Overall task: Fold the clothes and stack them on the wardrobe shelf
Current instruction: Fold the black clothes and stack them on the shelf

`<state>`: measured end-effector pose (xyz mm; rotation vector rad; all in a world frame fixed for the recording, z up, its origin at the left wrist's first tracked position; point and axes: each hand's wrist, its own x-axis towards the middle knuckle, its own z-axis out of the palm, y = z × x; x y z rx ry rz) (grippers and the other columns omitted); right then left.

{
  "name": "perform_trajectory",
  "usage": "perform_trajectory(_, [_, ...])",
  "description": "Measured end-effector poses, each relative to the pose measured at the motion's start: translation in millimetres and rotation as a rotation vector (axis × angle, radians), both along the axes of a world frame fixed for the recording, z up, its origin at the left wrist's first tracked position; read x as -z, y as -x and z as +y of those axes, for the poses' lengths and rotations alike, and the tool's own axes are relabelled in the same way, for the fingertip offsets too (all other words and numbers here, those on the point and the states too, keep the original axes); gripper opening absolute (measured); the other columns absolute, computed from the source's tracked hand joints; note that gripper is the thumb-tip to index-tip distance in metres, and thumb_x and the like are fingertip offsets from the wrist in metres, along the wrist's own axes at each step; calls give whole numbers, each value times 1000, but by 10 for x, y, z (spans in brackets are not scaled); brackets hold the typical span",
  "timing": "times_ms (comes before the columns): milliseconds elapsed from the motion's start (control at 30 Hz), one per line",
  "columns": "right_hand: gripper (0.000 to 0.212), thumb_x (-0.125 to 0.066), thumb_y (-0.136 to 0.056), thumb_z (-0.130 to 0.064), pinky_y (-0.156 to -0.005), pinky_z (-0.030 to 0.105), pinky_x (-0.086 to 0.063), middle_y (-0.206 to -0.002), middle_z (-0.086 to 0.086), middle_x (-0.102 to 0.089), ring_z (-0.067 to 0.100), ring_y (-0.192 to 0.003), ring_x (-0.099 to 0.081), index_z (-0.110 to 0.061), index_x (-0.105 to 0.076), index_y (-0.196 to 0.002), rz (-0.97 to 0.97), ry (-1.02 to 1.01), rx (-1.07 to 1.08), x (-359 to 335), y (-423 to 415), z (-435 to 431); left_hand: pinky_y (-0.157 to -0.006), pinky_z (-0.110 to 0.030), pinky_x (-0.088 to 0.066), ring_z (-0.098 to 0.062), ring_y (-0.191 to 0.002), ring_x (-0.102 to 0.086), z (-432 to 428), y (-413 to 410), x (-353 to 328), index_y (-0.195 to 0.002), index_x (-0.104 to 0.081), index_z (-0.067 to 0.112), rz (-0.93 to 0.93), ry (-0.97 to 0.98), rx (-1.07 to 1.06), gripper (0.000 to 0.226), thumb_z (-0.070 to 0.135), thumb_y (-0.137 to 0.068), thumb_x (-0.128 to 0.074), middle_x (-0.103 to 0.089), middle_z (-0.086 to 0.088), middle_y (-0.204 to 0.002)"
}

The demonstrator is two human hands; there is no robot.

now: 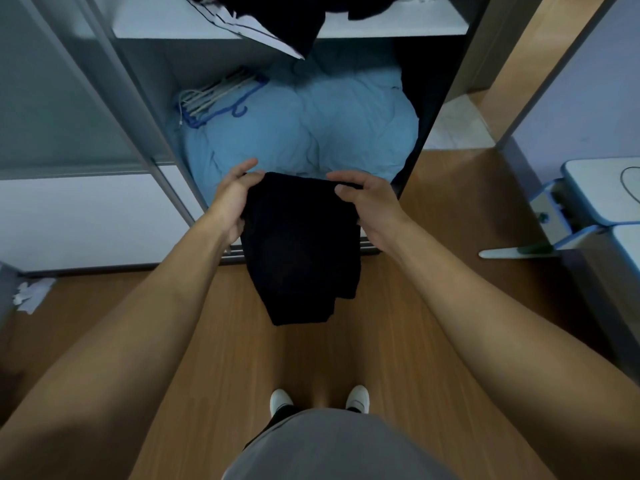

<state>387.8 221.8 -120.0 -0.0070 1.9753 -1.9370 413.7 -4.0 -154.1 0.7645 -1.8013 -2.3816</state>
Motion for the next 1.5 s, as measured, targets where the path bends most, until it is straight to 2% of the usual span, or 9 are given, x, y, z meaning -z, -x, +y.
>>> perform_trajectory(233, [26, -50, -98, 2, -81, 32, -58, -101, 16, -70, 23, -86, -65, -3, -70, -115, -168, 95, 43, 112, 52, 50, -83, -18, -54, -18, -103, -69, 9, -40, 121, -111, -73, 22, -31, 322, 143, 24, 11, -96, -58, -72, -7, -113])
perform_trajectory(367, [19, -62, -93, -4, -88, 29, -56, -106, 11, -73, 18, -90, -68, -11, -73, -106, 25, -196, 40, 156, 129, 139, -79, -15, -54, -18, -98, -67, 154, -23, 132, -103, -75, 15, -6, 343, 138, 22, 7, -98, -55, -72, -9, -108])
perform_trajectory(500, [33, -77, -84, -14, -69, 8, -53, -104, 0, -68, 2, -83, -64, -16, -67, -116, 39, -344, -58, 199, 200, 258, -74, -13, -52, -17, -94, -64, 247, 24, 129, -111, -72, 7, -5, 430, 162, 20, 7, -99, -56, -70, -12, -107])
perform_trajectory(667, [70, -83, -76, -13, -102, 30, -48, -129, 6, -58, 20, -118, -57, -10, -52, -139, 38, -566, -269, 320, 236, 264, -68, -9, -51, -9, -87, -67, 238, 38, 94, -104, -72, 25, -25, 460, 233, 19, 15, -89, -72, -72, 1, -102])
perform_trajectory(867, [23, -59, -86, 4, -60, 15, -46, -99, 8, -66, 19, -91, -62, -6, -67, -105, 220, -777, -366, 269, 228, 152, -88, -6, -37, -9, -117, -50, 107, 50, 27, -141, -51, 19, -106, 870, 556, 72, 13, -77, -83, -55, 1, -133])
perform_trajectory(1033, [17, -56, -92, -2, -79, 35, -52, -103, 20, -68, 29, -95, -65, 6, -68, -101, 309, -862, -413, 140, 249, 77, -94, -20, -34, -21, -124, -49, 55, 94, -77, -139, -50, 16, -168, 1125, 645, 66, 12, -79, -80, -52, -6, -137])
perform_trajectory(1167, [26, -59, -95, -10, -70, 29, -45, -91, 11, -62, 24, -86, -60, -17, -56, -71, 348, -878, -386, 60, 275, 47, -86, -24, -42, -23, -113, -56, 60, 117, -166, -124, -61, 12, -157, 1215, 658, 48, 13, -79, -79, -62, -8, -123])
perform_trajectory(1400, [21, -64, -95, -27, -89, 44, -50, -111, 13, -62, 27, -107, -56, -12, -73, -108, 580, -926, -169, 61, 300, 119, -79, -34, -45, -32, -105, -55, 128, 155, -297, -107, -65, 11, -131, 1562, 594, 22, 7, -86, -63, -55, -15, -117])
perform_trajectory(1500, [21, -65, -94, -31, -86, 35, -48, -110, 7, -52, 24, -110, -48, -16, -74, -106, 693, -915, -34, 35, 362, 239, -102, -35, -36, -23, -120, -43, 49, 175, -318, -102, -70, 21, 26, 1421, 455, 27, 19, -76, -77, -48, -1, -126])
